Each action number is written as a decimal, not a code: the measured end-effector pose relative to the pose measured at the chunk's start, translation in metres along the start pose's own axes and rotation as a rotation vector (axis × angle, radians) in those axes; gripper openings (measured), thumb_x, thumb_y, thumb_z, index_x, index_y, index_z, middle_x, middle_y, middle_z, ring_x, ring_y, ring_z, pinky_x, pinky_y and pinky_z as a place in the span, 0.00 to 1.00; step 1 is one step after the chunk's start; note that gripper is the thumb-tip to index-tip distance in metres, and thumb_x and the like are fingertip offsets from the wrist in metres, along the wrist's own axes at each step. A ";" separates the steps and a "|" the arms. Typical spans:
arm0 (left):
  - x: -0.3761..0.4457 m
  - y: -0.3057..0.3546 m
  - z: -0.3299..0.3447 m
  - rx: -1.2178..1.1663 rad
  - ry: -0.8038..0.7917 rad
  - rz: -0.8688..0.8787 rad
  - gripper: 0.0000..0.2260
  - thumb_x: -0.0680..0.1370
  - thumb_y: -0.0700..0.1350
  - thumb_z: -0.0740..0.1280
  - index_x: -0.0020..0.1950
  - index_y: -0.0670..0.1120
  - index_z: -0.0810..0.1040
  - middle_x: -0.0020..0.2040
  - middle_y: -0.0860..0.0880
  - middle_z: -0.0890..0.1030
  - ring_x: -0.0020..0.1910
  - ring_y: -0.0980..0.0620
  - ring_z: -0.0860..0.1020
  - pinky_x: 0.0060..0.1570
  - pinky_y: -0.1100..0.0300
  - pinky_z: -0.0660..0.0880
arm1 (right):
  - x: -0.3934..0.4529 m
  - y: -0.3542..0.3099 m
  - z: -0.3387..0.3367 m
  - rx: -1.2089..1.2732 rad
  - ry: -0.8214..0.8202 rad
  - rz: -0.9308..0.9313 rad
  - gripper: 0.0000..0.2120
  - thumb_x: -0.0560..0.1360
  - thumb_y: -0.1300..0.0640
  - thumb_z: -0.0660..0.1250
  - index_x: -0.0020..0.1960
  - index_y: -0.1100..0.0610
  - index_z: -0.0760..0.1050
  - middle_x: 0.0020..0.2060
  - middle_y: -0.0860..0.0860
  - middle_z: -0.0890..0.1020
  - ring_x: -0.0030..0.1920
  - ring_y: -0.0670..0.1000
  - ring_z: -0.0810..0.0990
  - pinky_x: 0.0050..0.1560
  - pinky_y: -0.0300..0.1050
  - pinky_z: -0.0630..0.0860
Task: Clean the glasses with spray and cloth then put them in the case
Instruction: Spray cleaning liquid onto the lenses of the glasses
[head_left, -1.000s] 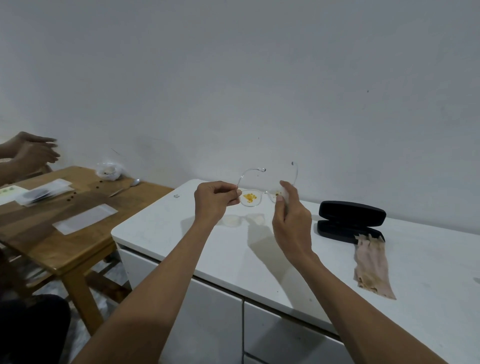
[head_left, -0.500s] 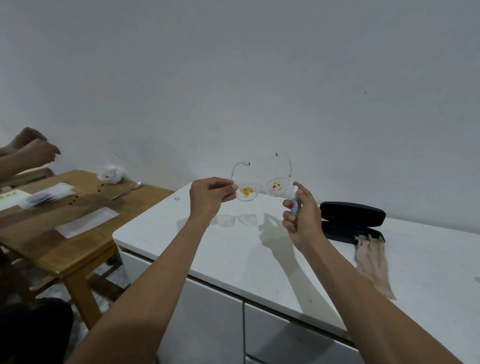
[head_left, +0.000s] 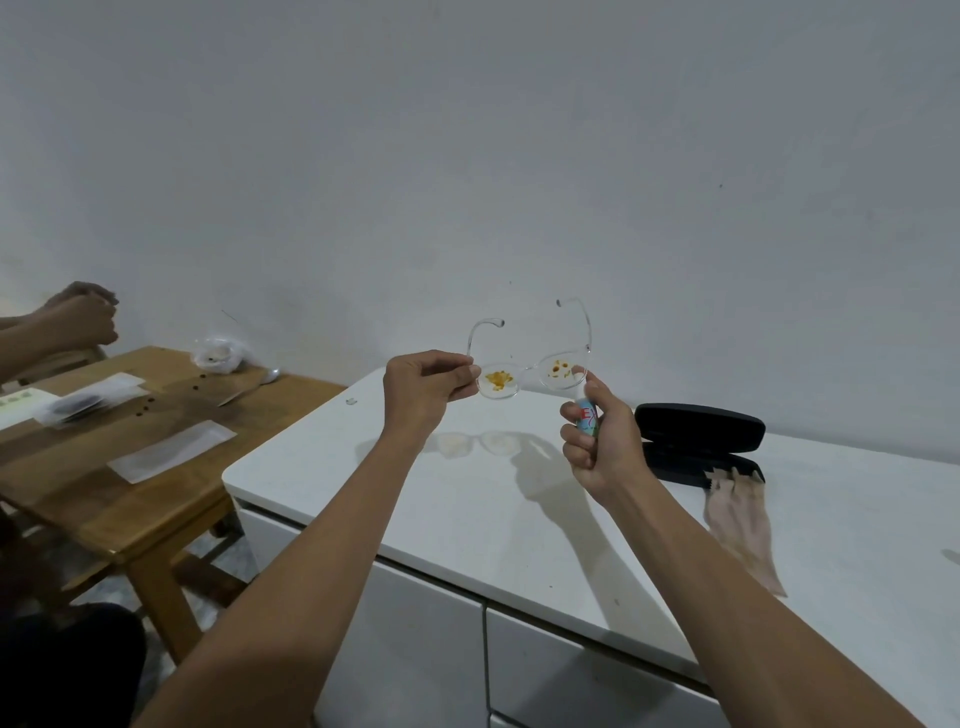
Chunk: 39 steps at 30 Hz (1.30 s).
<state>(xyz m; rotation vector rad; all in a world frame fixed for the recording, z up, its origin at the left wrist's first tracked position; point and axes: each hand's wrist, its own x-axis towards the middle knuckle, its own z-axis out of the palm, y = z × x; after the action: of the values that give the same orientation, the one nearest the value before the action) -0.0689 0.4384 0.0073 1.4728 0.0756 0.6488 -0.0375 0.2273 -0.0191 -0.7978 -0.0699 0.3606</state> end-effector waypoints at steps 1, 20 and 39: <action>0.000 0.000 0.001 0.002 0.001 -0.001 0.05 0.70 0.31 0.78 0.44 0.37 0.86 0.39 0.39 0.85 0.39 0.43 0.85 0.50 0.50 0.84 | 0.000 -0.001 0.000 -0.003 0.001 -0.002 0.09 0.83 0.53 0.59 0.58 0.46 0.76 0.29 0.47 0.68 0.19 0.43 0.58 0.16 0.34 0.52; -0.004 0.007 0.011 -0.028 -0.015 0.013 0.05 0.70 0.31 0.77 0.42 0.38 0.86 0.38 0.40 0.85 0.39 0.44 0.85 0.46 0.54 0.84 | 0.002 0.021 0.022 0.148 -0.086 0.150 0.05 0.83 0.53 0.61 0.56 0.47 0.75 0.30 0.47 0.72 0.18 0.43 0.60 0.14 0.34 0.52; -0.008 0.008 0.009 -0.024 -0.007 0.003 0.05 0.70 0.31 0.77 0.42 0.39 0.86 0.39 0.40 0.86 0.39 0.43 0.86 0.47 0.53 0.84 | 0.002 0.029 0.022 0.219 -0.114 0.223 0.05 0.83 0.52 0.60 0.51 0.48 0.74 0.28 0.46 0.69 0.17 0.43 0.59 0.14 0.34 0.51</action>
<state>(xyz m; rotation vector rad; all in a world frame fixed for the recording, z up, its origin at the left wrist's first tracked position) -0.0747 0.4258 0.0130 1.4521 0.0594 0.6449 -0.0483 0.2615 -0.0240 -0.5688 -0.0470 0.6137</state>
